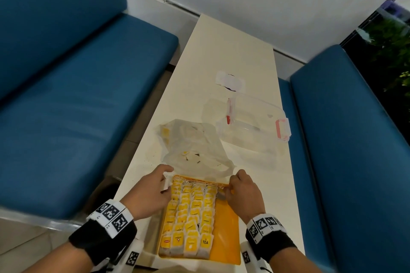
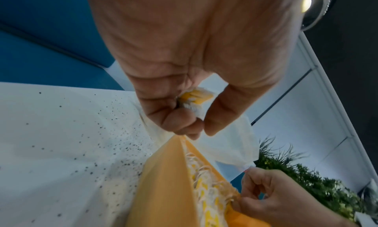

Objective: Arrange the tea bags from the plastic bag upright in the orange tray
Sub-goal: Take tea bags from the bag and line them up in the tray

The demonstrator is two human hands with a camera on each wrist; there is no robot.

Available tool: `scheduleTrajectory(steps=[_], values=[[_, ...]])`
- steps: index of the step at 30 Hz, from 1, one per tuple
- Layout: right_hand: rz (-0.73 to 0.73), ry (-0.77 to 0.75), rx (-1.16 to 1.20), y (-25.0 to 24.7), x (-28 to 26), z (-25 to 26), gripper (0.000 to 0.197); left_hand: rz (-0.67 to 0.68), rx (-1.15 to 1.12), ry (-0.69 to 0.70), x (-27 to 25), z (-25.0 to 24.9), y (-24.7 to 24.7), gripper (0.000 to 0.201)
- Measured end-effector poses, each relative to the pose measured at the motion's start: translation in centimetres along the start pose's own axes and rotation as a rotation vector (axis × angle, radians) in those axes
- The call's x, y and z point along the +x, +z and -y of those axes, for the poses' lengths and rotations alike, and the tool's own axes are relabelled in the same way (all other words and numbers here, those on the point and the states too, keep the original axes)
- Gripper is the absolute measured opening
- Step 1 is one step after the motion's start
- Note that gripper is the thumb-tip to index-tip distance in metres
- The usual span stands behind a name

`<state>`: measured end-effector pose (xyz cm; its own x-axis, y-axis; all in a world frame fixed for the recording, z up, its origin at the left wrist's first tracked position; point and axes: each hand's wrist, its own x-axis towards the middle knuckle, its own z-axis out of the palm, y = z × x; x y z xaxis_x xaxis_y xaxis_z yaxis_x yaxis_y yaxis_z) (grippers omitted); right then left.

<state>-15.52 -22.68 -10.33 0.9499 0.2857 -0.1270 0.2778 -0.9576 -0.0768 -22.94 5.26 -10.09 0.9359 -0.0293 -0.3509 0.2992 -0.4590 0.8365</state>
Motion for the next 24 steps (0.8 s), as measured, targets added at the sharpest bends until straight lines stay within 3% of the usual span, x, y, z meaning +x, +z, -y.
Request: scheduleTrajectory(steps=[3,5,9,14,17,22,24], values=[[-0.161,-0.003,0.159,-2.2,-1.5,0.6,0.018,0.113,-0.028,0.023,-0.5,-0.9,-0.3,0.048],[-0.221,-0.136,0.333,-4.3,-3.1,2.3,0.013,0.171,0.017,0.038,-0.8,-1.6,-0.1,0.047],[-0.042,-0.504,0.429,-6.8,-5.1,7.1,0.028,0.302,0.124,0.121,-0.9,-4.1,0.9,0.048],[-0.027,-0.580,0.328,-5.3,-4.7,8.0,0.016,0.388,0.262,0.187,-0.4,-5.7,1.8,0.045],[-0.053,-0.524,0.418,-5.3,-5.1,7.8,0.015,0.394,0.228,0.218,-0.5,-5.9,2.0,0.037],[-0.153,-0.119,0.857,-6.3,-5.3,6.8,0.011,0.183,-0.040,0.242,-0.9,-5.7,1.8,0.004],[-0.120,-0.054,0.937,-6.4,-5.2,6.5,0.012,0.142,-0.080,0.242,-0.9,-5.5,1.9,0.007]])
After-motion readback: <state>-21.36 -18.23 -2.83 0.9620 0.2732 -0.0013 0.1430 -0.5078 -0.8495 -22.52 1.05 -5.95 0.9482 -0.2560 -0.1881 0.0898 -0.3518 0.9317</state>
